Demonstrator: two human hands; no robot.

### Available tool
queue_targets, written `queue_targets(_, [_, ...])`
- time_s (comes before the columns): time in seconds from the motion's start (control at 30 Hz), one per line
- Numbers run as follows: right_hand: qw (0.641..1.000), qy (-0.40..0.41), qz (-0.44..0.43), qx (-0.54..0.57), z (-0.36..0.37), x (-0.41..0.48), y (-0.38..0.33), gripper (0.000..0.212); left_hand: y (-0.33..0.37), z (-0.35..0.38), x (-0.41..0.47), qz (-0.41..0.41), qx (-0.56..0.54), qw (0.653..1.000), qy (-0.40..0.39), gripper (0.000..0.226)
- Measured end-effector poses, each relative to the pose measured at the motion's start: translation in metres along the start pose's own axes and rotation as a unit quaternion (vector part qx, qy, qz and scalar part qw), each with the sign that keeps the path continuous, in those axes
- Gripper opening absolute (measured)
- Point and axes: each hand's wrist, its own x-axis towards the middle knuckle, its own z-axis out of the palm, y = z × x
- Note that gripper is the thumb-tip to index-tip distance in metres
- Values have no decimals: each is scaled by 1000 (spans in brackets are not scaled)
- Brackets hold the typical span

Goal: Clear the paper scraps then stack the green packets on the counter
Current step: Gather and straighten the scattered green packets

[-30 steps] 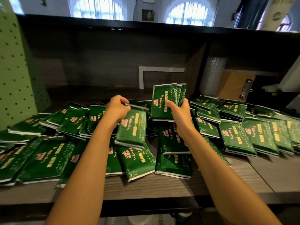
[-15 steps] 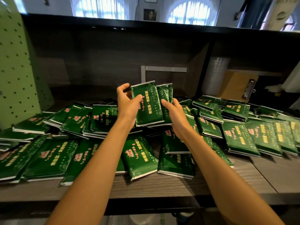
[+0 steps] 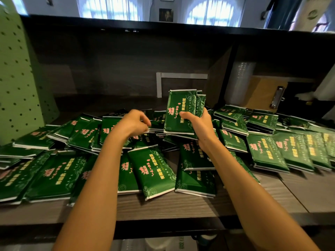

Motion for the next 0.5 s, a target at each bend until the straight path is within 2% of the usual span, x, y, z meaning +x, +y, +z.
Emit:
queue_targets(0.07, [1000, -1, -8, -1, 1, 1, 3, 105, 1, -2, -7, -11, 99, 989, -110, 11])
queue_targets(0.13, [1000, -3, -8, 4, 1, 6, 8, 113, 1, -2, -11, -11, 135, 978, -159, 18])
queue_targets(0.27, [1000, 4, -6, 4, 2, 5, 7, 100, 0, 2, -12, -14, 167, 966, -198, 26])
queue_targets(0.37, [1000, 3, -2, -1, 2, 5, 7, 99, 2, 5, -13, -5, 181, 960, -211, 9])
queue_targets(0.43, [1000, 4, -2, -6, 3, 4, 7, 99, 2, 6, -13, -2, 182, 962, -205, 8])
queue_targets(0.5, [1000, 12, 0, -11, 3, 4, 6, 86, 2, 6, -13, 8, 169, 966, -198, 10])
